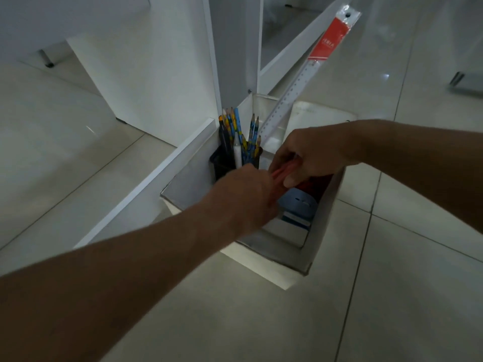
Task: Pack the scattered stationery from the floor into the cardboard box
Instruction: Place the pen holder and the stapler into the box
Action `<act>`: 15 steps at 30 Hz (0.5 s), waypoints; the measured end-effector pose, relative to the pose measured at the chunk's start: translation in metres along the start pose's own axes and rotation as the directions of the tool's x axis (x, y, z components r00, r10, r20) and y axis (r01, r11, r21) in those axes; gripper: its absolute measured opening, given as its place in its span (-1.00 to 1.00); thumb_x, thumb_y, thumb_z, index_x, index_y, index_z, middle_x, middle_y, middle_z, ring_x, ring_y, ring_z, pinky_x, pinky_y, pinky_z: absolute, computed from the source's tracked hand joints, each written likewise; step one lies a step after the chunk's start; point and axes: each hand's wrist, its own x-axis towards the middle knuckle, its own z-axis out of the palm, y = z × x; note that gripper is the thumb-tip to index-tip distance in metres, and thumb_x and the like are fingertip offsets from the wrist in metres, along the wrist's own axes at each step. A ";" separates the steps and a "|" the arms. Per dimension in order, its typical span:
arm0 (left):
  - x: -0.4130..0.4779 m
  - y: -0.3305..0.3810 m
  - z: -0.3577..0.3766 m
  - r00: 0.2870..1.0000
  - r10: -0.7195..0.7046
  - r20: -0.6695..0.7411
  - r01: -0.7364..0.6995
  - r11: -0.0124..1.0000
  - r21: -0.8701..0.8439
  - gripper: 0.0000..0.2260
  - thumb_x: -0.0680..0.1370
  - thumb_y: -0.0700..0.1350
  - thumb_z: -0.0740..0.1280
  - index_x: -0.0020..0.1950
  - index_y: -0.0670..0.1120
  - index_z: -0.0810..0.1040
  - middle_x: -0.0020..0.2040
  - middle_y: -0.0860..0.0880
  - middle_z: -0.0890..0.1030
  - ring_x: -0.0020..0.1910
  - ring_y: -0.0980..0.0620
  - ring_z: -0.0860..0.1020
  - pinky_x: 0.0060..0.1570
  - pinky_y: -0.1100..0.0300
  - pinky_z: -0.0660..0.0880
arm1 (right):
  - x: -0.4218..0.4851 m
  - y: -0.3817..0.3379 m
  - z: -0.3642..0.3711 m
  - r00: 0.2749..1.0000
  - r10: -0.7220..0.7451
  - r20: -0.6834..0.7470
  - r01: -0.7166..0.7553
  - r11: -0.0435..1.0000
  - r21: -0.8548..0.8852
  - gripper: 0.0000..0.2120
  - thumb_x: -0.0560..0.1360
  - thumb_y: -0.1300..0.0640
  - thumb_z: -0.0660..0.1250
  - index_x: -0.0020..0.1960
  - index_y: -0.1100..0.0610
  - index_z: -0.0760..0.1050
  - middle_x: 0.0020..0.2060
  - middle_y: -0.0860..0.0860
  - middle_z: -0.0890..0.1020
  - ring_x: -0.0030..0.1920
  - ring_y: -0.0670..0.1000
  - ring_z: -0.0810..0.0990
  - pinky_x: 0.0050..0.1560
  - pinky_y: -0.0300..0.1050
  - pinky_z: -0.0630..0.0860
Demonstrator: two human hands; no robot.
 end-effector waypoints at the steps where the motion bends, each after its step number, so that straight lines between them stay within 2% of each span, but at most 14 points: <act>1: 0.001 0.000 0.004 0.999 -0.030 0.026 0.030 1.000 -0.004 -0.79 0.57 -0.03 0.33 -0.02 -0.18 0.59 -0.25 -0.04 0.47 -0.14 -0.08 0.64 -0.22 0.17 0.49 | 0.001 0.000 0.002 1.000 0.019 -0.001 -0.019 0.999 0.035 -0.64 0.49 -0.04 0.49 0.27 -0.09 0.61 0.11 -0.08 0.68 0.11 -0.03 0.65 0.21 -0.08 0.59; 3: 0.004 -0.004 0.006 0.995 -0.091 0.047 0.092 0.995 -0.023 -0.82 0.58 -0.07 0.32 0.00 -0.18 0.59 -0.17 -0.09 0.55 -0.08 -0.08 0.64 -0.22 0.19 0.43 | 0.004 -0.002 0.008 0.997 0.077 -0.016 -0.073 0.984 0.162 -0.63 0.46 -0.05 0.52 0.25 -0.04 0.63 0.10 -0.04 0.70 0.06 -0.04 0.68 0.12 -0.14 0.63; 4: 0.006 -0.007 0.006 0.992 -0.121 0.040 0.123 0.991 -0.049 -0.85 0.56 -0.08 0.33 -0.05 -0.17 0.59 -0.17 -0.12 0.57 -0.09 -0.10 0.64 -0.24 0.17 0.44 | 0.006 -0.003 0.011 0.992 0.121 -0.029 -0.109 0.961 0.255 -0.58 0.43 -0.04 0.54 0.26 0.01 0.63 0.08 -0.02 0.71 0.01 -0.04 0.71 0.06 -0.17 0.65; 7: 0.011 -0.014 0.009 0.982 -0.188 0.012 0.189 0.976 -0.106 -0.85 0.54 -0.13 0.33 -0.21 -0.10 0.47 -0.24 -0.10 0.50 -0.15 -0.14 0.63 -0.31 0.13 0.41 | 0.013 -0.008 0.025 0.941 0.316 -0.126 -0.200 0.814 0.545 -0.51 0.34 0.05 0.63 0.22 0.14 0.64 -0.03 0.07 0.71 -0.17 -0.08 0.69 -0.16 -0.27 0.63; 10: 0.016 -0.014 0.015 0.969 -0.245 0.004 0.243 0.957 -0.158 -0.83 0.59 -0.10 0.30 -0.17 -0.13 0.52 -0.24 -0.11 0.51 -0.20 -0.14 0.62 -0.36 0.15 0.38 | 0.019 -0.016 0.037 0.893 0.422 -0.158 -0.198 0.682 0.704 -0.76 0.44 0.25 0.53 0.09 0.22 0.64 -0.04 0.14 0.69 -0.33 -0.10 0.55 -0.32 -0.31 0.52; 11: 0.018 -0.014 0.016 0.967 -0.254 -0.009 0.249 0.954 -0.166 -0.79 0.61 -0.08 0.27 -0.20 -0.10 0.48 -0.26 -0.10 0.50 -0.25 -0.13 0.59 -0.39 0.15 0.36 | 0.021 -0.018 0.040 0.875 0.460 -0.153 -0.196 0.625 0.756 -0.81 0.47 0.31 0.48 0.08 0.23 0.62 -0.06 0.14 0.69 -0.35 -0.09 0.53 -0.32 -0.29 0.51; 13: 0.023 -0.015 0.019 0.965 -0.259 -0.040 0.251 0.958 -0.141 -0.76 0.63 -0.05 0.26 -0.22 -0.06 0.39 -0.28 -0.06 0.47 -0.32 -0.09 0.52 -0.40 0.14 0.36 | 0.029 -0.019 0.047 0.819 0.543 -0.188 -0.176 0.549 0.817 -0.75 0.48 0.36 0.42 0.16 0.25 0.60 -0.03 0.15 0.67 -0.30 -0.05 0.53 -0.29 -0.24 0.54; 15: 0.026 -0.015 0.022 0.966 -0.244 -0.086 0.237 0.968 -0.083 -0.78 0.63 -0.07 0.28 -0.21 -0.05 0.40 -0.29 -0.08 0.47 -0.34 -0.06 0.48 -0.37 0.10 0.40 | 0.036 -0.019 0.056 0.763 0.597 -0.247 -0.183 0.566 0.804 -0.67 0.45 0.32 0.43 0.21 0.28 0.58 0.08 0.17 0.65 -0.12 0.06 0.63 -0.11 -0.11 0.62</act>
